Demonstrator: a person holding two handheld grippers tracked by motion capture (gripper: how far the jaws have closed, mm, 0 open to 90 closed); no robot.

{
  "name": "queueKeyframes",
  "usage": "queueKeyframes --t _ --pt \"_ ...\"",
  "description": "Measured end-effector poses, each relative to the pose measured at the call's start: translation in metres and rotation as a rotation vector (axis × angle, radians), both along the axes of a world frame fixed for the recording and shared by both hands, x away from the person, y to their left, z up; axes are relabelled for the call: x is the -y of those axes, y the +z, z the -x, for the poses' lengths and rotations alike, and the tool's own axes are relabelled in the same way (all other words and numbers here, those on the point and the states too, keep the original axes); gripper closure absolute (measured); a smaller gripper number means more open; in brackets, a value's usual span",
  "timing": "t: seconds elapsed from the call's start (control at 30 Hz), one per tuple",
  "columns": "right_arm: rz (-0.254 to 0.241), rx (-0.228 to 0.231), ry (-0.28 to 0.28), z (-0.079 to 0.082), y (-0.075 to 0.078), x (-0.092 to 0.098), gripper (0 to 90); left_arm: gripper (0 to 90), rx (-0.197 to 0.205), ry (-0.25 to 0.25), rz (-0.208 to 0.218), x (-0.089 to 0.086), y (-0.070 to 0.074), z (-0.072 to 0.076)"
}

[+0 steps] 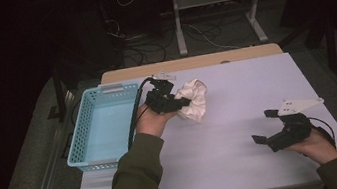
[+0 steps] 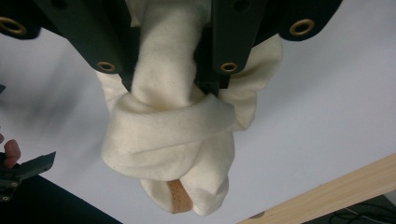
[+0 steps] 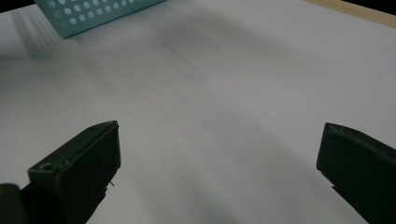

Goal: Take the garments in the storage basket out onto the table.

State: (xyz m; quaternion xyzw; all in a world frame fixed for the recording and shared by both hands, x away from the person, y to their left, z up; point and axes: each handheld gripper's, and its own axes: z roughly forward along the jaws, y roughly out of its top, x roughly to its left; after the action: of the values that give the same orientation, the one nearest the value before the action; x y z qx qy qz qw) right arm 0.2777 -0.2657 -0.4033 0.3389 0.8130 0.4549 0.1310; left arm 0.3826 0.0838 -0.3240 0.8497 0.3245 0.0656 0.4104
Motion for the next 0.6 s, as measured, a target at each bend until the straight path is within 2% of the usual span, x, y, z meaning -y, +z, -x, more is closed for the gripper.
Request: queueKeyframes --t 0.33,0.47,0.6 --pt "-0.002 0.001 0.001 0.0 0.0 0.0 0.0 72.5 -0.006 -0.009 0.017 0.022 -0.009 -0.006" --pt "-0.002 0.002 0.001 0.0 0.0 0.001 0.0 72.4 -0.013 -0.025 -0.002 0.033 -0.015 -0.009" --pt "-0.002 0.003 0.001 0.0 0.0 0.001 0.0 72.4 -0.017 -0.031 -0.003 0.04 -0.019 -0.011"
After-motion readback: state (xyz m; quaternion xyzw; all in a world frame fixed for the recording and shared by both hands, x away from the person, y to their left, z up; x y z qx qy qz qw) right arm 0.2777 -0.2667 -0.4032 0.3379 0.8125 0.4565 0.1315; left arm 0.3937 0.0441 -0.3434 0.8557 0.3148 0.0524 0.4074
